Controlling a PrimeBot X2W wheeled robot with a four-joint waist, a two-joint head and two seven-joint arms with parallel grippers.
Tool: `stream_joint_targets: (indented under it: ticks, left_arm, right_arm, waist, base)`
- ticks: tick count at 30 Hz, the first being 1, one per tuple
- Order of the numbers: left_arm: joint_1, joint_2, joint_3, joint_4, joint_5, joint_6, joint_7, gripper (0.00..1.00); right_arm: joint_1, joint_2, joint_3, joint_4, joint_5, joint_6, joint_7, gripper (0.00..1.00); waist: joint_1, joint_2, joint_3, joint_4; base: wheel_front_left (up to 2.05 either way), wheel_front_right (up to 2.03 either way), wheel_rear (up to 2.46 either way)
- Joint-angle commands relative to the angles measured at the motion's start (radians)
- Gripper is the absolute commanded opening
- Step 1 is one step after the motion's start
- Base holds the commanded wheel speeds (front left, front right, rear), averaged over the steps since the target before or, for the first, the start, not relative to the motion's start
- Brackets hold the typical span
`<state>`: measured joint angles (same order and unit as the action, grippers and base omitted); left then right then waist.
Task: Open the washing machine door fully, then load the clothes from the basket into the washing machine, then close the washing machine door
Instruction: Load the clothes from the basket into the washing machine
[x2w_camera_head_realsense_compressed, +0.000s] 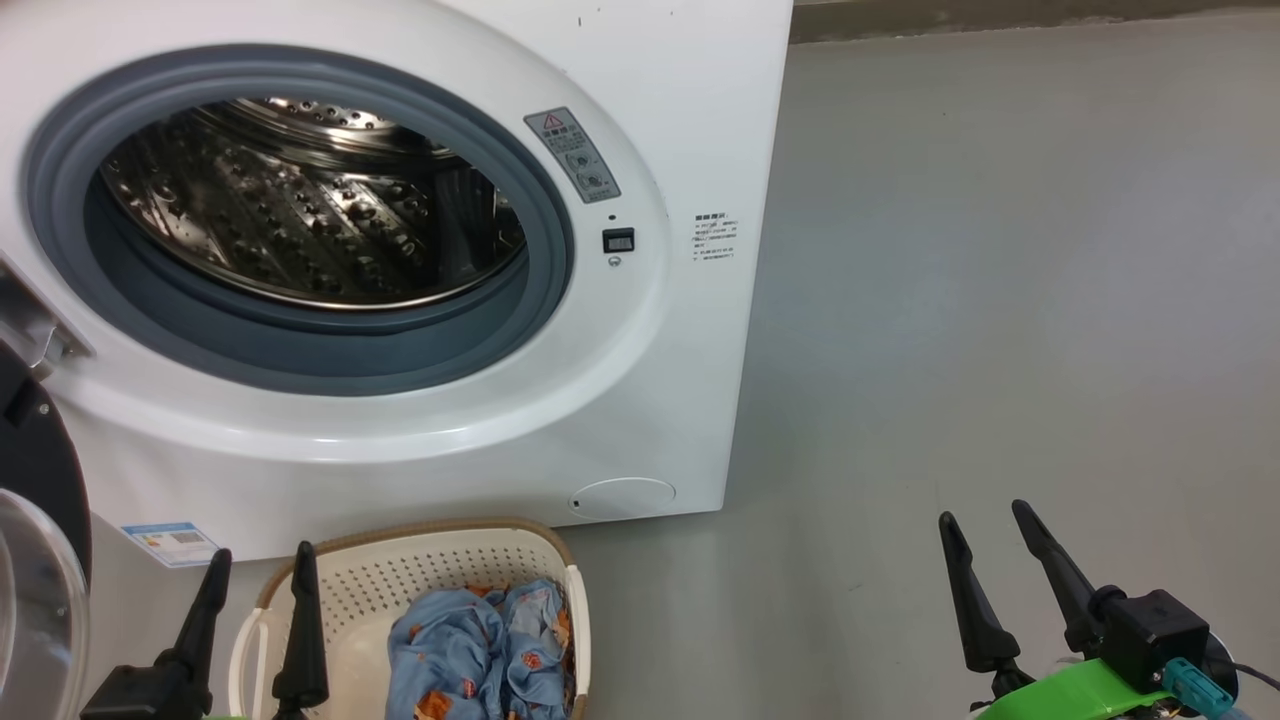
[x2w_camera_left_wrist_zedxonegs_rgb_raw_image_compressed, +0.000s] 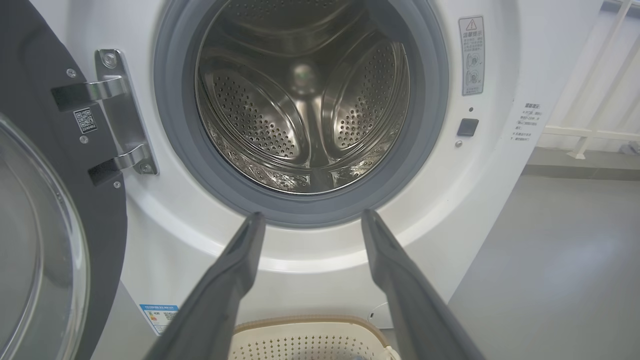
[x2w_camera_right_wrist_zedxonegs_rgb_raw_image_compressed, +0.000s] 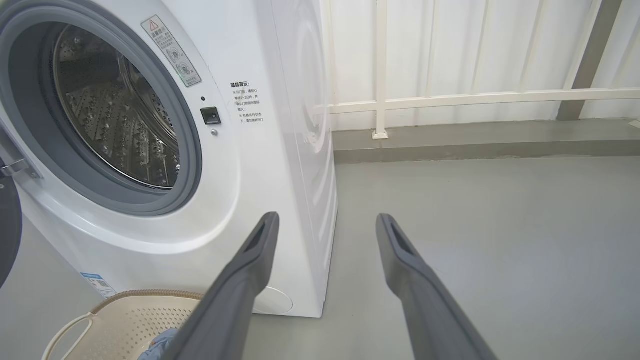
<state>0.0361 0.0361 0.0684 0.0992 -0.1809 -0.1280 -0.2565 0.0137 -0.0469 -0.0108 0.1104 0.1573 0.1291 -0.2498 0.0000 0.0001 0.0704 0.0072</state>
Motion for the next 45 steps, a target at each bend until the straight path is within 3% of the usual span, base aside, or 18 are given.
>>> stream_joint_targets:
  ticks: [1, 27, 45]
  left_arm:
    - [-0.023, 0.014, 0.028, -0.021, 0.006, -0.003, -0.005, 1.0]
    - [-0.003, 0.014, 0.008, -0.015, -0.021, -0.003, -0.005, 1.0]
    - [-0.091, 0.014, -0.076, 0.108, -0.064, -0.003, -0.005, 1.0]
  right_arm:
    - [-0.03, -0.003, 0.029, -0.02, -0.003, 0.002, -0.012, 1.0]
    - [-0.021, -0.003, 0.031, -0.013, -0.002, 0.002, -0.012, 1.0]
    - [-0.081, -0.003, 0.04, -0.022, 0.008, 0.002, -0.012, 1.0]
  waist:
    - [0.0, -0.0001, -0.001, 0.001]
    - [0.0, -0.0001, -0.01, 0.003]
    - [0.0, -0.0001, 0.173, -0.014]
  base:
    - [0.0, 0.0, 0.0]
    - [0.0, 0.0, 0.0]
    - [0.0, 0.0, 0.0]
